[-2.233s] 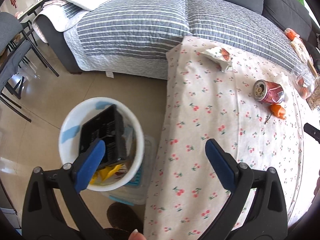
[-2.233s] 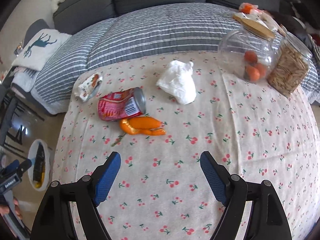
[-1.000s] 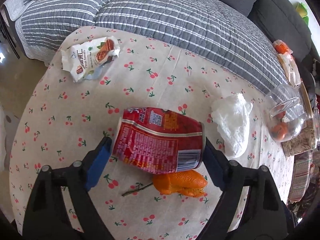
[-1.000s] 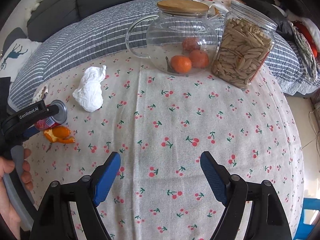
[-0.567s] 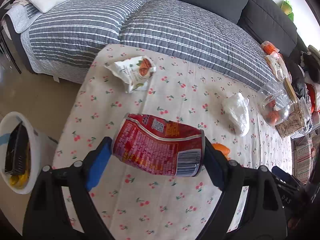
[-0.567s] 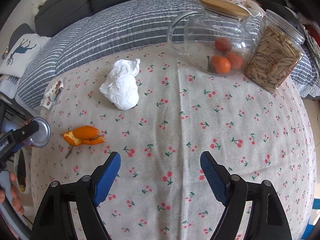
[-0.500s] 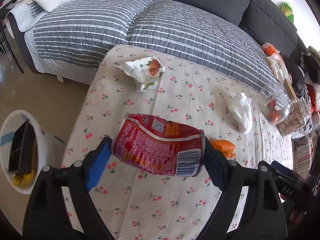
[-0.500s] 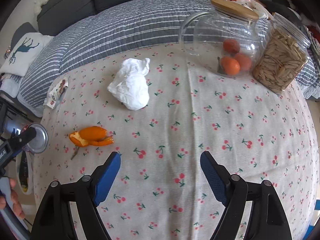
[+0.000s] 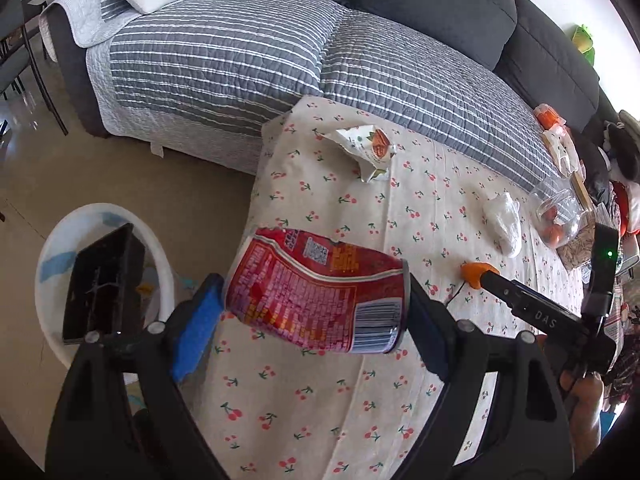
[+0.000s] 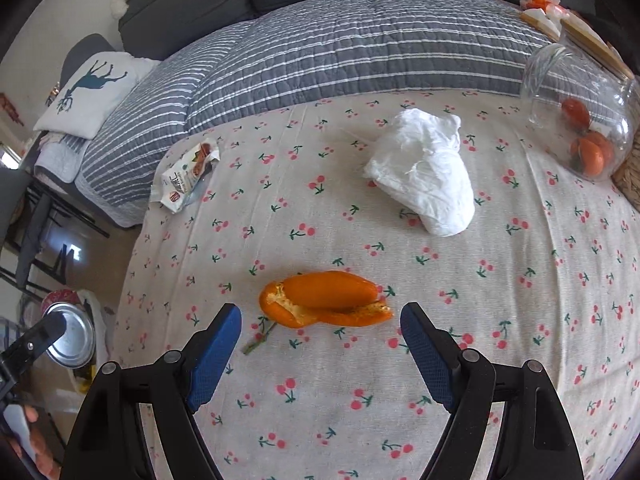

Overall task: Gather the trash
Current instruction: 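Carry the red can toward the bin with the left tool while the right tool grasps the orange peel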

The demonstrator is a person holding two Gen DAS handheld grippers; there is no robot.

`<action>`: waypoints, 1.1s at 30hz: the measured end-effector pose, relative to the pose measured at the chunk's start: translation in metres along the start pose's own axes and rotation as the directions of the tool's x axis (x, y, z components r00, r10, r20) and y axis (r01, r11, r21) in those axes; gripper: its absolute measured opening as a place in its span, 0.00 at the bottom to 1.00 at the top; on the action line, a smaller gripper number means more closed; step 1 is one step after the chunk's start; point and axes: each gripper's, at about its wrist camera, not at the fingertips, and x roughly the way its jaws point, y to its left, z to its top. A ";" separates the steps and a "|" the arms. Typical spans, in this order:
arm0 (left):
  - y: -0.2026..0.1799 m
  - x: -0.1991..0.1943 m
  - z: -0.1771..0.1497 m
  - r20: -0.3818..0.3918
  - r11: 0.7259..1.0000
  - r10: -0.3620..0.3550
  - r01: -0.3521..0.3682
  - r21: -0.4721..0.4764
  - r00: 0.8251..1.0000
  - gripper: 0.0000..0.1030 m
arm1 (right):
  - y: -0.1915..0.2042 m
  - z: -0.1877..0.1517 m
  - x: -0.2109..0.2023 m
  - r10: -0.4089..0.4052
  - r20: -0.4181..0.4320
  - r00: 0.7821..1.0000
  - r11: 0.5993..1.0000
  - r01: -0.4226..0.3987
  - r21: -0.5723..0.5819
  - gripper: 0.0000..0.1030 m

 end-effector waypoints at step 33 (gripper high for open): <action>0.104 -0.038 -0.014 0.019 0.997 0.062 -0.061 -0.049 0.998 0.84 | 0.023 -0.027 -0.039 0.025 0.063 0.998 0.989 -0.015 -0.148 0.05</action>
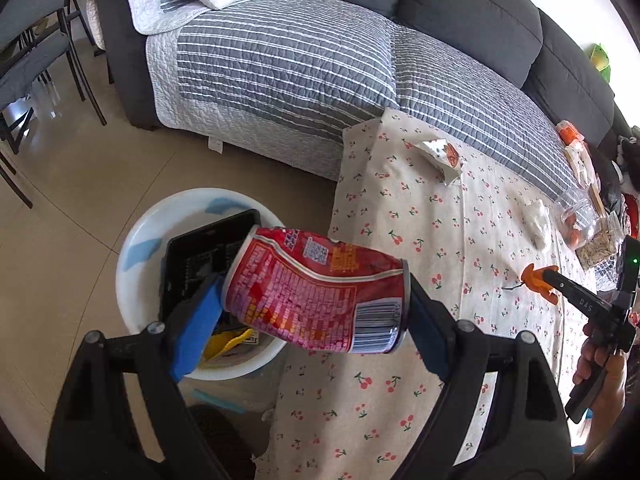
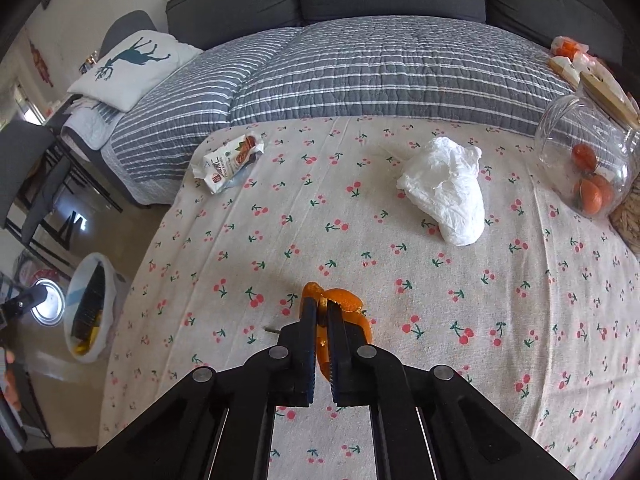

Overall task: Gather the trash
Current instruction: 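Carry the red can toward the bin with the left tool while the right tool grasps the orange peel, then drop the red can into the bin with the left tool while the right tool drops the orange peel in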

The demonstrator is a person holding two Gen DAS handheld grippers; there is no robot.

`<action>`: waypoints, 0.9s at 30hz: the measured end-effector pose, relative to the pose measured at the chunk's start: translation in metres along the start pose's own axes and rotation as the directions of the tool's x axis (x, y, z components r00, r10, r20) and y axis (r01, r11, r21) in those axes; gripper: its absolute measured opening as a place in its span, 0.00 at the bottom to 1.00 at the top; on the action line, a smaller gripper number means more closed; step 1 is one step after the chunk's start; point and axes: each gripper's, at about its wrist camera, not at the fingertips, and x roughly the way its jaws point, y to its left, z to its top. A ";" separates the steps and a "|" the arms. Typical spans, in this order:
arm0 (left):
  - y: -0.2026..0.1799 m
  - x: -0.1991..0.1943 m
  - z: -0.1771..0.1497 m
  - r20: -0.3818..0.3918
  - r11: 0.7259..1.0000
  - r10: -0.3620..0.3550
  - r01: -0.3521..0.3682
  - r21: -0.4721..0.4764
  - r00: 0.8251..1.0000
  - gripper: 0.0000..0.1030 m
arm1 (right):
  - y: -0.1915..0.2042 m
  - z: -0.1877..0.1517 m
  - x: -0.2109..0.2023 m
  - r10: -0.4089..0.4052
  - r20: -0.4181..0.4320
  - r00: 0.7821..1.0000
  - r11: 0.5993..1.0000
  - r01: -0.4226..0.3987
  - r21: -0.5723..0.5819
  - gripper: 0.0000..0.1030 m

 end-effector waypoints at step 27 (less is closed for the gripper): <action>0.071 -0.002 -0.001 0.012 0.993 0.051 -0.050 -0.112 0.999 0.84 | -0.008 -0.015 0.019 -0.109 -0.061 0.992 0.993 0.111 0.027 0.36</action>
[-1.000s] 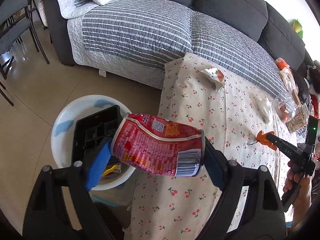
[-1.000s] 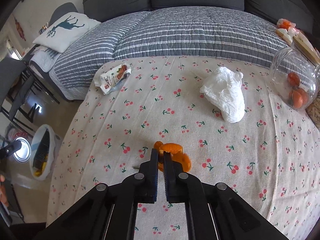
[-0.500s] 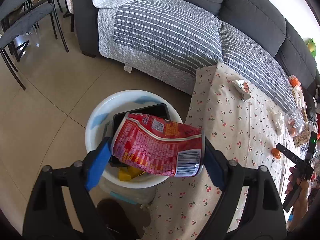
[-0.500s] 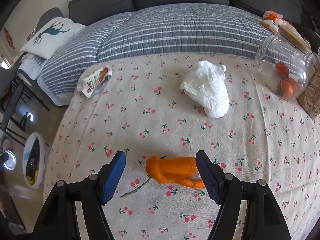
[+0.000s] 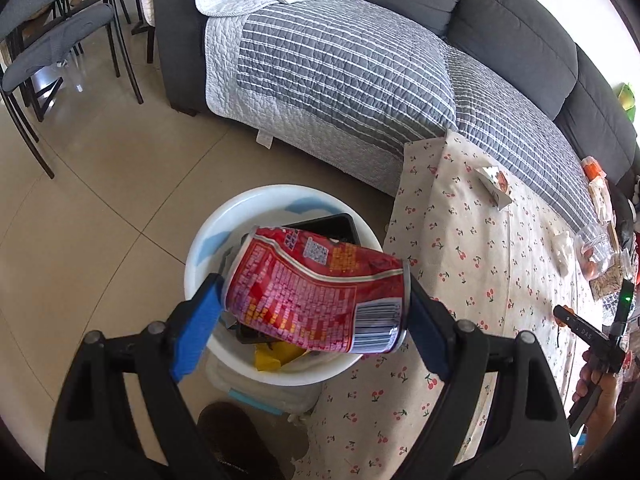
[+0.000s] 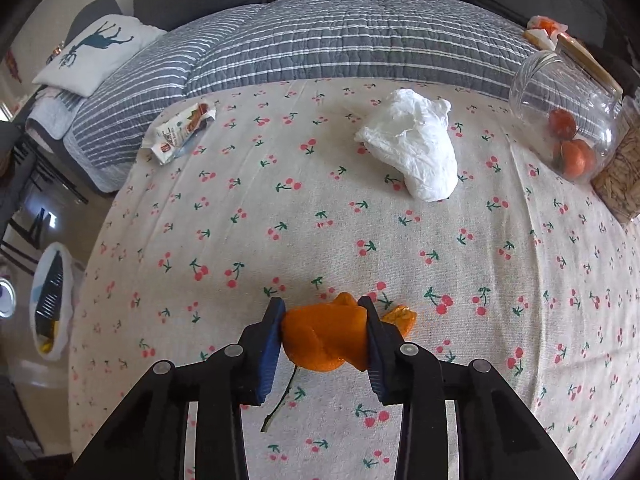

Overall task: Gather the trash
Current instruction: 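Drop the red can into the bin with the left tool while the right tool drops the orange peel in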

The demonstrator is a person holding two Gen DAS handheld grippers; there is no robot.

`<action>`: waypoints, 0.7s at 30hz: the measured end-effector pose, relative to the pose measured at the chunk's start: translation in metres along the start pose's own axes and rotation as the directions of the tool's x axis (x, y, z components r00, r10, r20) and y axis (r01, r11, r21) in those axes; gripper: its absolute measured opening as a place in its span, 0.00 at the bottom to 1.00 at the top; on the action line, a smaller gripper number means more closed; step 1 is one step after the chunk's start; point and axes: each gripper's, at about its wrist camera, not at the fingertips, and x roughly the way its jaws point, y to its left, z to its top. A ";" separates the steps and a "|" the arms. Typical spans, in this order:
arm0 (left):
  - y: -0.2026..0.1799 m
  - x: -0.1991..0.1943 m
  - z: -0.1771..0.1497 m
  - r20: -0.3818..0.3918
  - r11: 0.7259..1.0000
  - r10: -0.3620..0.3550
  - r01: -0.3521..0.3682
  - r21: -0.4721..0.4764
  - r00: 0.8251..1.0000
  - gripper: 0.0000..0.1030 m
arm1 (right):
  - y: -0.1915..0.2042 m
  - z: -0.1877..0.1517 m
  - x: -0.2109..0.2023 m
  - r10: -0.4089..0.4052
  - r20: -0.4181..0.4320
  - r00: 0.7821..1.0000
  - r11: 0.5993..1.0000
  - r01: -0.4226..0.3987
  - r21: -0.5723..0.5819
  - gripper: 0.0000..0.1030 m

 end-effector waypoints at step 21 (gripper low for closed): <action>0.063 -0.007 -0.006 -0.015 0.996 0.076 -0.076 -0.047 0.997 0.93 | 0.222 -0.012 -0.056 0.316 0.027 0.948 0.921 -0.300 -0.250 0.37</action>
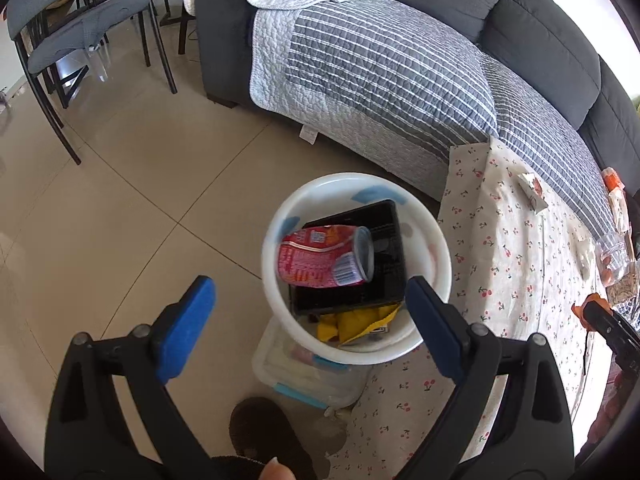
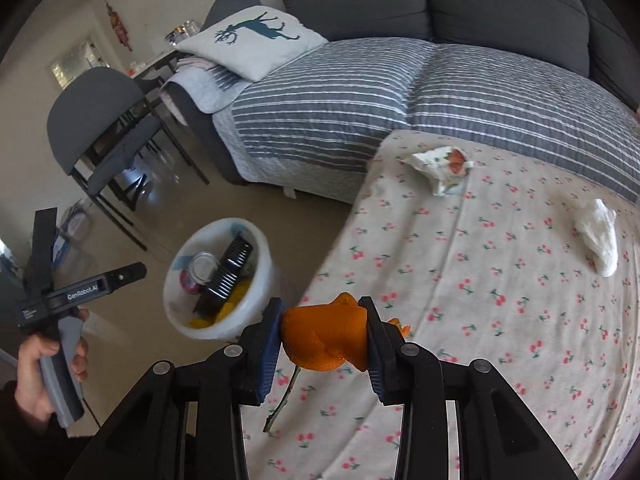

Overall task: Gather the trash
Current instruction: 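Drop the red can into the bin with the left tool while the right tool drops the orange peel in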

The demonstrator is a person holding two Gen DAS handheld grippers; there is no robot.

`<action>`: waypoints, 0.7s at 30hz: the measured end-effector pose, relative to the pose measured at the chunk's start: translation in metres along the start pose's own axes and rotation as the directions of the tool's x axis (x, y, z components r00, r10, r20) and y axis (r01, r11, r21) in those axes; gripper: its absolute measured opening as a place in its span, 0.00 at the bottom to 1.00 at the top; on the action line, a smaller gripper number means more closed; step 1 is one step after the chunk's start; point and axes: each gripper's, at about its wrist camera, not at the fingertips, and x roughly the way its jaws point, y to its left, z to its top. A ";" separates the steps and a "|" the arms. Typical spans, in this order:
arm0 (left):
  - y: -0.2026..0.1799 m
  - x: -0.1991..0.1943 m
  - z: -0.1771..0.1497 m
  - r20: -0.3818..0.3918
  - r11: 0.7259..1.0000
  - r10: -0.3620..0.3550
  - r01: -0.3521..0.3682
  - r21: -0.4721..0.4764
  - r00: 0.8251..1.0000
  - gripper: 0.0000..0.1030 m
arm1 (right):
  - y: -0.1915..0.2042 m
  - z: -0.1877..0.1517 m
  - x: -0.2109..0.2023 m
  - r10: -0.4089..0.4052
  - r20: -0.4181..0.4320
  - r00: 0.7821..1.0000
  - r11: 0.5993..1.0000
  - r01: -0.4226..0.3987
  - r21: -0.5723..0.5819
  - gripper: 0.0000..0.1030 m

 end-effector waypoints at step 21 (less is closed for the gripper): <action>0.052 0.002 0.002 -0.012 0.996 -0.035 0.034 -0.085 0.999 0.93 | 0.085 0.027 0.134 0.105 -0.086 0.991 0.994 -0.106 -0.009 0.50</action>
